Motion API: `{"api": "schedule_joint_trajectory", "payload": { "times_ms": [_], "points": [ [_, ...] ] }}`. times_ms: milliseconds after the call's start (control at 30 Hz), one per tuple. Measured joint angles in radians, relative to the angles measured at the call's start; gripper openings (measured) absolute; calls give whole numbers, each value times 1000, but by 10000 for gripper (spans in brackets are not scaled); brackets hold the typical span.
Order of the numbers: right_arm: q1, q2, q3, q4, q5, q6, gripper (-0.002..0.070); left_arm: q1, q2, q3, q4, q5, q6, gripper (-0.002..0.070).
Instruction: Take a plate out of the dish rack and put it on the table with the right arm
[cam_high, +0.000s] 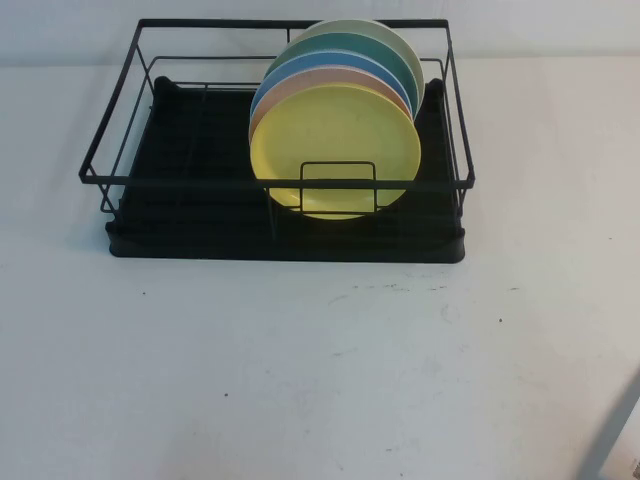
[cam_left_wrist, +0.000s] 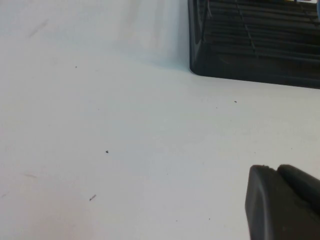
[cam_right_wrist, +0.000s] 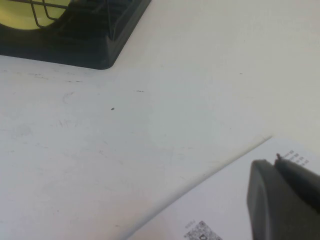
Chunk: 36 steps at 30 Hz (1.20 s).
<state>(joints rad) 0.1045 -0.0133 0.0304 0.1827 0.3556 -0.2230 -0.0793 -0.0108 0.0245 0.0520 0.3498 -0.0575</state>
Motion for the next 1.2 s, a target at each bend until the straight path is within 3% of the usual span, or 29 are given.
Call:
{"api": "schedule_joint_trajectory", "payload": {
  "times_ms": [1200],
  "points": [
    [0, 0, 0, 27, -22, 0, -18, 0, 0, 0, 0, 0, 0, -4]
  ]
}}
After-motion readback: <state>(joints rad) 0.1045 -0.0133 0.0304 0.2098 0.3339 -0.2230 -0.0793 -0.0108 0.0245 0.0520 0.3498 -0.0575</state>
